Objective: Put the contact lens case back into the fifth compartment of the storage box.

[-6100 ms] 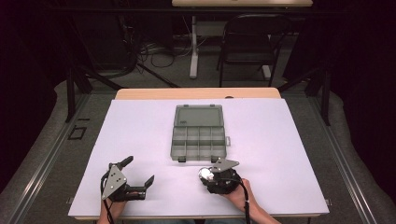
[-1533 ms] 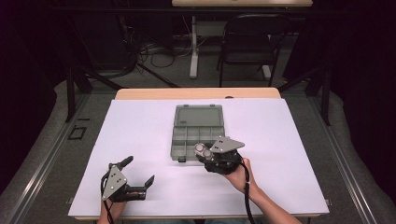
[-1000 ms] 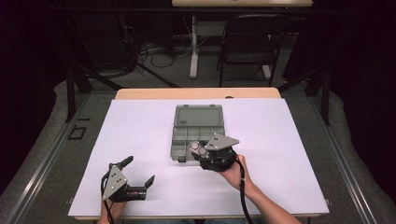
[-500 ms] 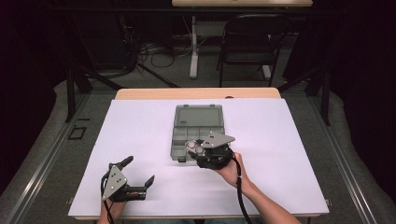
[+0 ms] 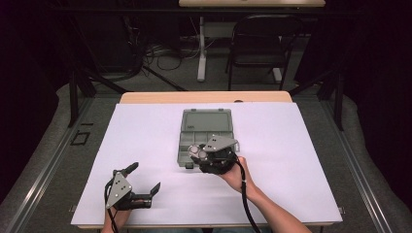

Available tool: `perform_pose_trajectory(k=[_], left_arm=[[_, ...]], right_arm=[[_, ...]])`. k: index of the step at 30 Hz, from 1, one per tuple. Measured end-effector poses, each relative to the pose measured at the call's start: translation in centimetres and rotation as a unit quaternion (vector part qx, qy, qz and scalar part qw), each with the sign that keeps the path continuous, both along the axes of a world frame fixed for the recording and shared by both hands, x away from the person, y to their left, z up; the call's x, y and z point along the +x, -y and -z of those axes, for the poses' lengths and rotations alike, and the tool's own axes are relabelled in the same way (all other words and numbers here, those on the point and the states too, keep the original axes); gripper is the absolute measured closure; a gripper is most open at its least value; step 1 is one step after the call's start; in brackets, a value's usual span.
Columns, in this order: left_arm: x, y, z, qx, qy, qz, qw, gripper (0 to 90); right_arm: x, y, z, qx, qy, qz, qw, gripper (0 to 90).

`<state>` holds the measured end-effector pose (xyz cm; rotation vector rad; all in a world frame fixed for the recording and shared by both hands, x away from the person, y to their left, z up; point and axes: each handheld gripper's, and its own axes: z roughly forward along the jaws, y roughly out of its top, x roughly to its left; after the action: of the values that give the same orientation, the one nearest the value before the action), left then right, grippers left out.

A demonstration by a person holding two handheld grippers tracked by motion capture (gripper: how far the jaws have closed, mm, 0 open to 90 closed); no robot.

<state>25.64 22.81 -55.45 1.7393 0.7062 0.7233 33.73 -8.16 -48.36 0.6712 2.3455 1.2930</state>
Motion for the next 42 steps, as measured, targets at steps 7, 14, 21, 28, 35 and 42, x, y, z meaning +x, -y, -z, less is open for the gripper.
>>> perform_pose_trajectory(k=[7, 14, 21, 28, 35, 42], left_arm=[[0.0, 0.0, 0.0, 0.001, 0.000, -0.002, 1.0000, 0.7], [0.1, 0.0, 0.0, 0.001, -0.002, -0.002, 1.0000, 0.7], [0.1, -0.1, 0.0, 0.000, -0.003, -0.003, 1.0000, 0.7], [0.1, -0.1, 0.0, 0.001, -0.004, -0.003, 1.0000, 0.7], [0.1, -0.1, 0.0, 0.001, -0.005, -0.003, 1.0000, 0.6], [0.1, -0.1, 0.0, 0.001, -0.004, -0.002, 1.0000, 0.6]], right_arm=[[0.6, -0.5, 0.1, -0.005, -0.009, 0.000, 0.9999, 49.0], [1.1, -0.8, 0.1, -0.008, -0.012, -0.001, 0.9999, 49.0], [1.8, -1.2, 0.2, -0.012, -0.017, 0.000, 0.9998, 49.0], [2.1, -1.7, 0.3, -0.011, -0.021, -0.001, 0.9997, 49.0], [2.5, -2.3, 0.4, -0.009, -0.024, -0.001, 0.9997, 49.0], [2.9, -2.8, 0.8, -0.004, -0.032, 0.002, 0.9995, 49.0]])
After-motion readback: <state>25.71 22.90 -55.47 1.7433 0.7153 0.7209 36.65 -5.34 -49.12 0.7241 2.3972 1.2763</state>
